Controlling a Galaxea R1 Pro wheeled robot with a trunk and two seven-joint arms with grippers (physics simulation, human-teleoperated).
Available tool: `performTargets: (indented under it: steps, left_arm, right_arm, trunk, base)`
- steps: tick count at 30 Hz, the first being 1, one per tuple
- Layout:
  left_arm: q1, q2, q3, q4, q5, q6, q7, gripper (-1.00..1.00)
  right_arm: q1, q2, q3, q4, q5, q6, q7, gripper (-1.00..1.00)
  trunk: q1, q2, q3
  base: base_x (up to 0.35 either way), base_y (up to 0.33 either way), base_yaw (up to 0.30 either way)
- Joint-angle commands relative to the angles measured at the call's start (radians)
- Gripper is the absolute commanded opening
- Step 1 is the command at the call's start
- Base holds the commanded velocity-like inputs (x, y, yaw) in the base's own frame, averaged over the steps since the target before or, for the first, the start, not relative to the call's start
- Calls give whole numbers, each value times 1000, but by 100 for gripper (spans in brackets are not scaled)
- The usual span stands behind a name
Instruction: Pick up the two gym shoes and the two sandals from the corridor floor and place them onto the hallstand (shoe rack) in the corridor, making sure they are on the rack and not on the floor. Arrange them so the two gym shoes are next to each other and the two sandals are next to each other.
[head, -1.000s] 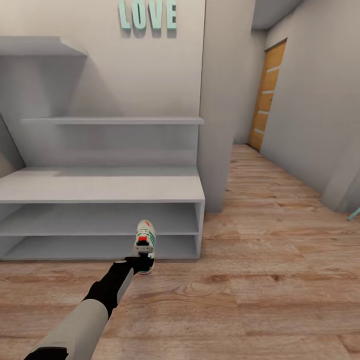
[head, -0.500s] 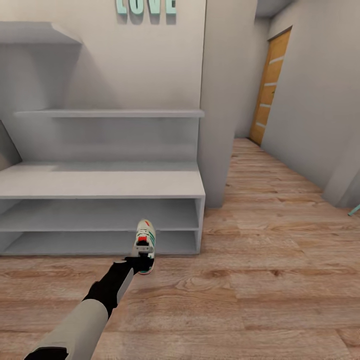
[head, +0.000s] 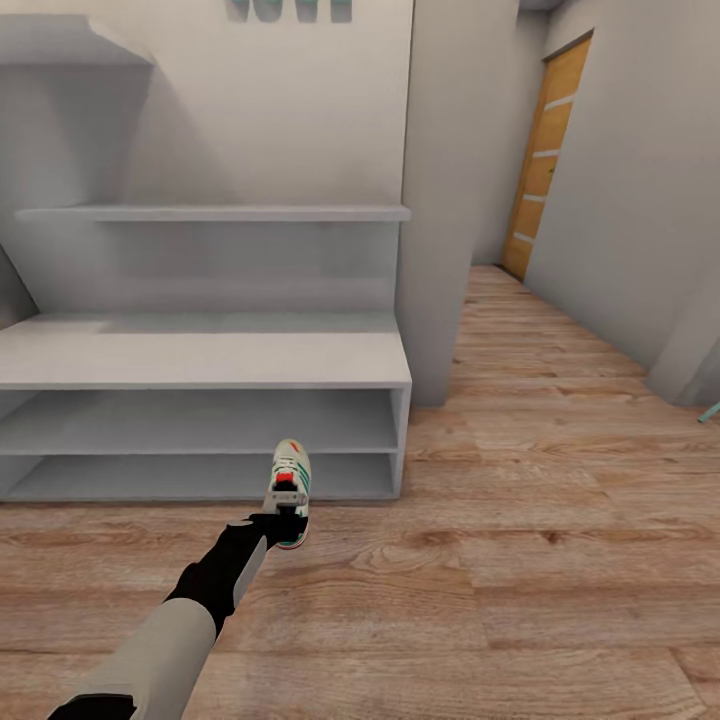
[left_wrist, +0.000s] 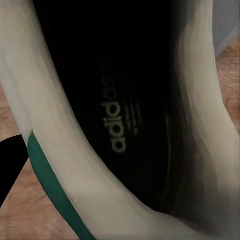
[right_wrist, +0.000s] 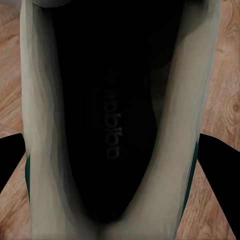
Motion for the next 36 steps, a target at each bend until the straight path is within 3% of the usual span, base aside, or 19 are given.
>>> performTargets:
  steps: [1, 19, 36]
  left_arm:
    - [0, 0, 3, -2, -5, 6, -4, -100]
    - [0, 0, 3, -2, -4, 6, -4, -100]
    - [0, 1, 4, -2, -4, 6, -4, -100]
  right_arm:
    - [-1, 0, 0, -1, 4, 5, 0, -100]
    - [-1, 1, 0, -1, 4, 4, 0, -100]
    - [-1, 1, 0, -1, 4, 4, 0, -100]
  trunk:
    - [0, 0, -1]
    - [0, 0, -1]
    - [0, 0, -1]
  base:
    - [0, 0, 0]
    - [173, -158, 0]
    - [288, -188, 0]
